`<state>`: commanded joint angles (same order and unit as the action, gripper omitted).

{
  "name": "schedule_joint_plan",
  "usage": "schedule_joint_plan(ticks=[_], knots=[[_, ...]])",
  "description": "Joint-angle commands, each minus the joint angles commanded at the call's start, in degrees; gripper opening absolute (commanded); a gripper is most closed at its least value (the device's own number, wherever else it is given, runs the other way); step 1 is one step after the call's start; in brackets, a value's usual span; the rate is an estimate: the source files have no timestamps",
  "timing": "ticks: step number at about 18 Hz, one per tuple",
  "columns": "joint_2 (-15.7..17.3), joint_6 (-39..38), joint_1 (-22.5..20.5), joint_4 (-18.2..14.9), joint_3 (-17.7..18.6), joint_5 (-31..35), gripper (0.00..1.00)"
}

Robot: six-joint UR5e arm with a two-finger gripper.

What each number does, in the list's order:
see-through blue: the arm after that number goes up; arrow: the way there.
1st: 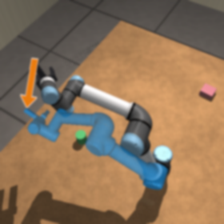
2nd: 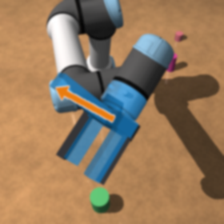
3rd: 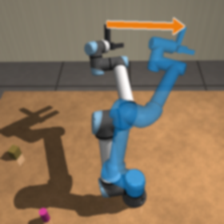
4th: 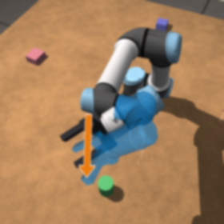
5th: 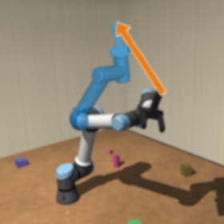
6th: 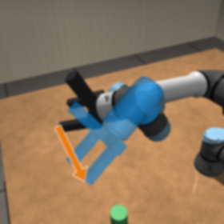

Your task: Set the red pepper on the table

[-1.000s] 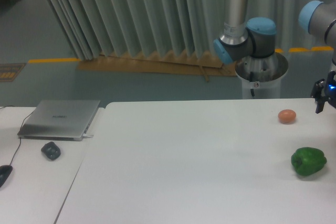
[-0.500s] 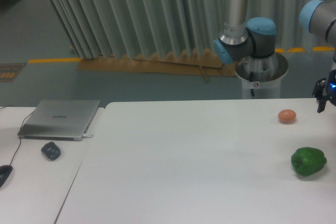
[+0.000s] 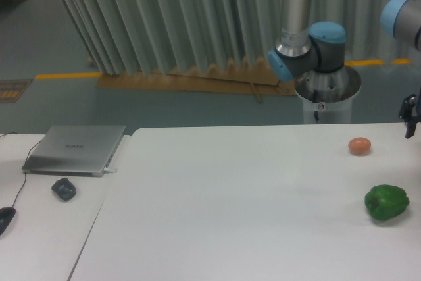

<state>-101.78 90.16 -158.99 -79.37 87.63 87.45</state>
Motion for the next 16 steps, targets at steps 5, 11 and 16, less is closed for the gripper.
schedule_joint_plan(ticks=[5,11,16], knots=[[-0.1,6.6,-4.2,-0.2,-0.8,-0.1,1.0],[-0.9,14.1,-5.5,0.3,-0.9,0.5,1.0],[-1.1,14.3,-5.5,0.1,-0.5,1.2,1.0]])
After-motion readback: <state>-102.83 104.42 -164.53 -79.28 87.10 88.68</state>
